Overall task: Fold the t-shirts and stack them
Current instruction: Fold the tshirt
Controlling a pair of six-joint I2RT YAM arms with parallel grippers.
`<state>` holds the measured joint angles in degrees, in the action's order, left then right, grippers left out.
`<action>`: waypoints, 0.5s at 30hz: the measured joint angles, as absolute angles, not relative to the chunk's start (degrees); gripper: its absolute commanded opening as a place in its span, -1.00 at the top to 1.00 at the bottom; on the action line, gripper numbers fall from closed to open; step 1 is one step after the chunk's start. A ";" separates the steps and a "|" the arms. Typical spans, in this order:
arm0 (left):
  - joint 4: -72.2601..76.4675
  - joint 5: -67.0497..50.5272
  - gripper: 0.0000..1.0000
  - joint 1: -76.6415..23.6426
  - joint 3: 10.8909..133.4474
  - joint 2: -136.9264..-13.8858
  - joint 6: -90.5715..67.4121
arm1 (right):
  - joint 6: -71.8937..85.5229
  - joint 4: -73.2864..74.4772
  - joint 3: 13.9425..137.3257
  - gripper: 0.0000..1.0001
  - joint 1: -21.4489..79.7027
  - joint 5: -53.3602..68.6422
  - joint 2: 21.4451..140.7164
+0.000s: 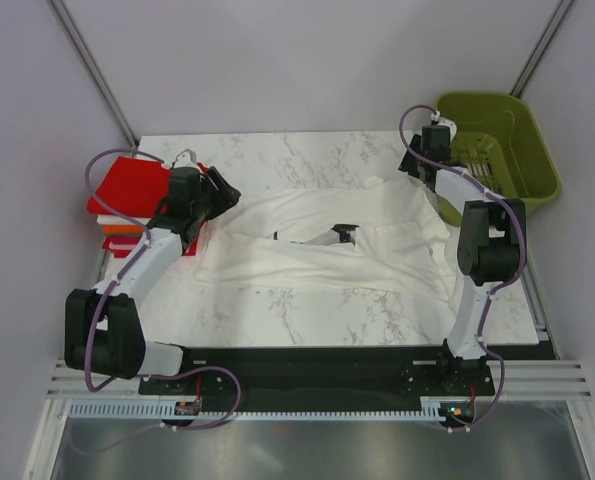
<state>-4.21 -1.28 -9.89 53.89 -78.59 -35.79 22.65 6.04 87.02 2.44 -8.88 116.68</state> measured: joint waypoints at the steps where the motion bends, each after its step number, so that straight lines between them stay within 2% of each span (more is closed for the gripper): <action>1: -4.27 -0.93 -0.29 -9.89 53.95 -78.72 -35.79 | 22.39 6.02 87.05 -0.14 2.39 -8.38 116.73; 9: -4.71 0.19 -0.30 -9.89 54.17 -79.05 -35.46 | 17.98 8.99 94.89 -0.06 4.58 -4.47 121.89; 15: -5.10 0.56 -0.30 -9.89 54.17 -79.05 -35.05 | 16.12 11.88 98.91 -0.08 7.73 -1.10 126.91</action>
<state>-5.10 0.56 -9.89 54.17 -79.05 -35.05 16.12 11.88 98.91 7.73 -1.10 126.91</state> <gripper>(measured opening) 0.647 0.535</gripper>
